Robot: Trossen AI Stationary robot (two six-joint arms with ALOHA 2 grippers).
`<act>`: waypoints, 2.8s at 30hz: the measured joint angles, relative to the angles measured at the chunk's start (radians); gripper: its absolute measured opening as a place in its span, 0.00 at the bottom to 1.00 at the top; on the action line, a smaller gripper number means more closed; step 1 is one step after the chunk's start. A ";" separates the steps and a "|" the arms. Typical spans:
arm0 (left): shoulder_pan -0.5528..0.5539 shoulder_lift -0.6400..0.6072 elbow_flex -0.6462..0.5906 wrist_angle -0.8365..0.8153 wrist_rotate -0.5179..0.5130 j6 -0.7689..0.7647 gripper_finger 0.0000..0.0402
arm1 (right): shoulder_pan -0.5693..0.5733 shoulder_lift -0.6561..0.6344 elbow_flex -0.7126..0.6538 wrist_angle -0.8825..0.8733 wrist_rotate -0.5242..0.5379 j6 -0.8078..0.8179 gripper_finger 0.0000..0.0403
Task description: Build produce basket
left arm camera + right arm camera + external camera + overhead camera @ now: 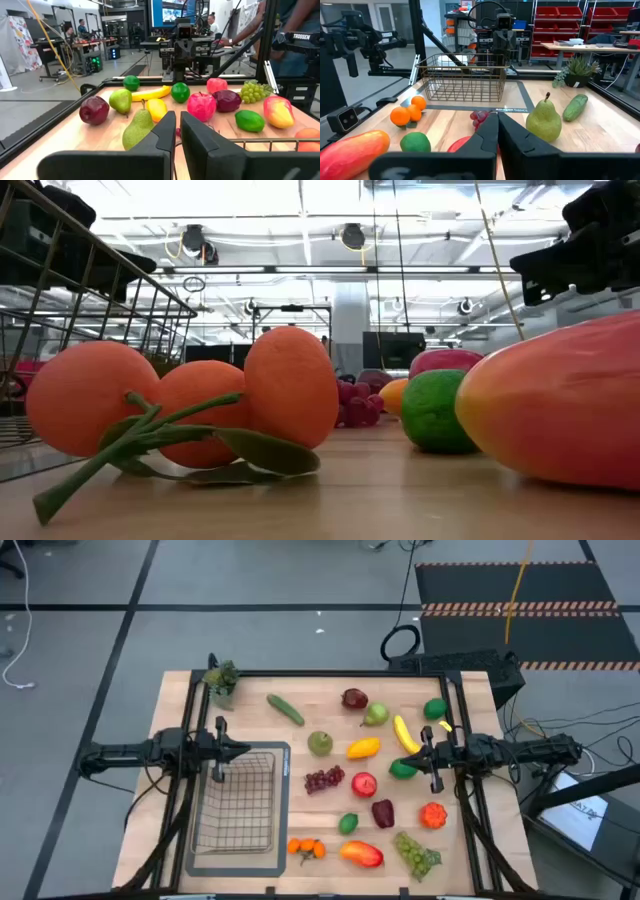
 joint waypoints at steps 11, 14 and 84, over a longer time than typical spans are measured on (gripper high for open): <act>0.000 0.000 0.000 0.000 0.000 0.000 0.08 | 0.000 0.000 0.000 0.000 0.000 0.000 0.00; 0.000 0.000 0.000 0.000 0.000 0.000 0.08 | 0.000 0.000 0.000 0.000 0.000 0.000 0.00; 0.000 0.000 0.000 0.062 0.000 0.002 0.08 | 0.000 0.000 0.000 0.000 0.000 0.000 0.00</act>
